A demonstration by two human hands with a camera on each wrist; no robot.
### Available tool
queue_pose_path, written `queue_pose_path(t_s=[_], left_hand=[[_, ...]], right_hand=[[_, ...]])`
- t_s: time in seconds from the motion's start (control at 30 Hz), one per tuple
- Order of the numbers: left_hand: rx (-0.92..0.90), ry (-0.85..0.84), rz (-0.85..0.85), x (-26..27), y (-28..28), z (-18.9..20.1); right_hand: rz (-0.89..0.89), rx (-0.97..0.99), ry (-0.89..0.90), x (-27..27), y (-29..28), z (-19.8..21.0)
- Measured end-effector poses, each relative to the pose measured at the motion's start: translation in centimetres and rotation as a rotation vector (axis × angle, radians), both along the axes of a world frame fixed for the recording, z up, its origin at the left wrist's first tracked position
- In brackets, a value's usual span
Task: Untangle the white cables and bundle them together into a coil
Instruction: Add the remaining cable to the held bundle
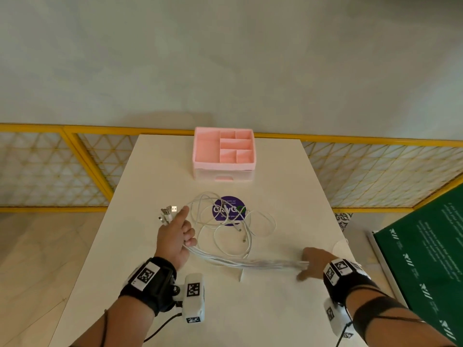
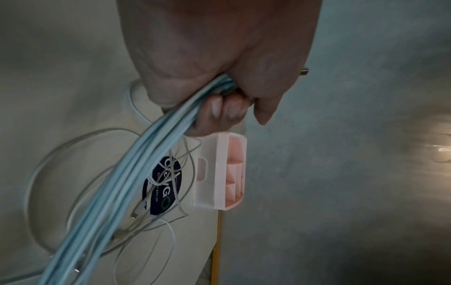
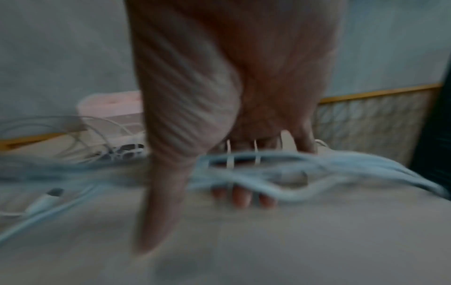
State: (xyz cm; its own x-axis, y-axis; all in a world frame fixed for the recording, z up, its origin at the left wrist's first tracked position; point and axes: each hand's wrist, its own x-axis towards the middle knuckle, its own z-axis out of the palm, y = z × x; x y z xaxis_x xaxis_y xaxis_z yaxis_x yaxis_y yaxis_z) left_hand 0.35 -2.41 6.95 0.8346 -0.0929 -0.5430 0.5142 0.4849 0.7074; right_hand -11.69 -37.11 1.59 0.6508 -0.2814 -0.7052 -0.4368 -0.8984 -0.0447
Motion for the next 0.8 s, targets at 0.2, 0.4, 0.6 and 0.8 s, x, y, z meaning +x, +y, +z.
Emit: queue_pose_path(t_s=[0.2, 0.4, 0.6, 0.8], left_hand=[[0.017, 0.015, -0.004, -1.3, 0.3, -0.3], [-0.011, 0.023, -0.012, -2.4, 0.5, 0.2], [-0.022, -0.001, -0.032, -2.3, 0.6, 0.5], [-0.027, -0.089, -0.085, -2.0, -0.6, 1.3]], right_hand=[[-0.093, 0.454, -0.365, 6.9, 8.3, 2.6], [-0.24, 0.748, -0.436, 10.9, 14.3, 3.0], [-0.465, 0.786, -0.906, 13.1, 14.2, 7.3], [-0.446, 1.092, -1.246, 13.1, 14.0, 16.9]])
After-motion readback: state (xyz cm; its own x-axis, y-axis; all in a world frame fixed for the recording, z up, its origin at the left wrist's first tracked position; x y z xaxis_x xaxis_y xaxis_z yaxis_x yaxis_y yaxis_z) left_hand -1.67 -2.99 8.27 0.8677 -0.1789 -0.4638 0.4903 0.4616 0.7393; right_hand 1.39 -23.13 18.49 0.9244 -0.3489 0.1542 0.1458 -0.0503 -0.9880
